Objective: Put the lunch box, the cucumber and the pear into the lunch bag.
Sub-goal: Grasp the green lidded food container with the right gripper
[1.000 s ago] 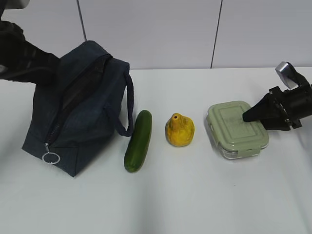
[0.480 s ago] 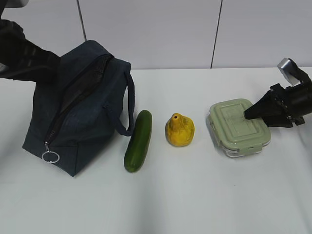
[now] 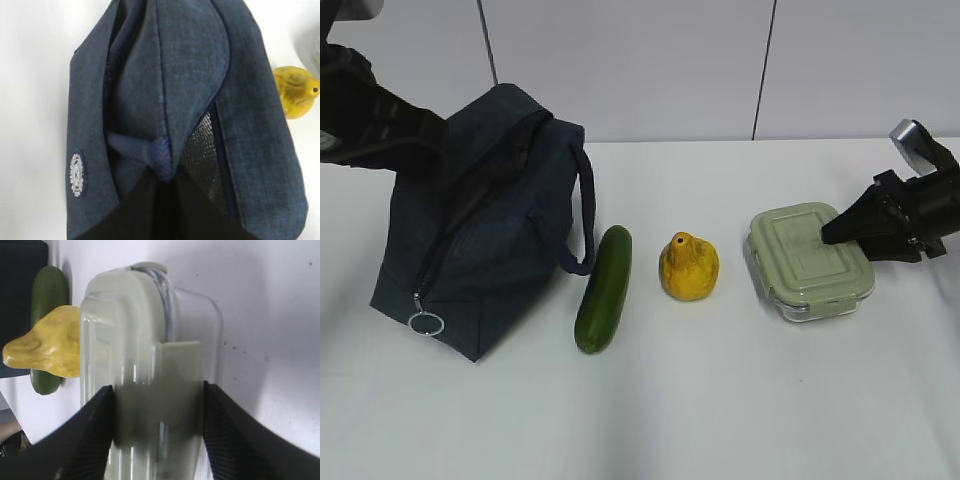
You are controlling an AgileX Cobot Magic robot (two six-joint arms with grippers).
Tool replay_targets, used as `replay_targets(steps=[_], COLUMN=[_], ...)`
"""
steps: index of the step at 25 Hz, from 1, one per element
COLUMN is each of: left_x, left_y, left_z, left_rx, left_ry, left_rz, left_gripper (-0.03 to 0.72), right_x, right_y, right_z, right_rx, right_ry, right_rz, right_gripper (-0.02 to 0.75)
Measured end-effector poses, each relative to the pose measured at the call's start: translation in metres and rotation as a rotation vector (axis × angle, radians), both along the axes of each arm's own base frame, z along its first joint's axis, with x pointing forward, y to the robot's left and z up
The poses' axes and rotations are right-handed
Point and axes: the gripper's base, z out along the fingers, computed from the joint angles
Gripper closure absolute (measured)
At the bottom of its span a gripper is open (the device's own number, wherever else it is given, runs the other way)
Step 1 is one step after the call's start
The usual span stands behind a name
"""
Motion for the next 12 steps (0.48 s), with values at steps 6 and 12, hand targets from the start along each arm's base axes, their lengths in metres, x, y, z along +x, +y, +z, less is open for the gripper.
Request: replay_targets(steps=[6, 12], left_x=[0.0008, 0.0009], left_y=[-0.0003, -0.0004], left_z=[-0.0011, -0.0010], left_rx=[-0.001, -0.003], left_ry=[0.002, 0.001], left_rz=[0.001, 0.001], left_gripper=[0.685, 0.685], right_x=[0.0000, 0.0003], right_y=[0.0000, 0.0017], right_z=[0.0000, 0.0000], right_rx=[0.001, 0.007], right_ry=[0.003, 0.018], right_rz=[-0.003, -0.011], right_gripper=[0.316, 0.316])
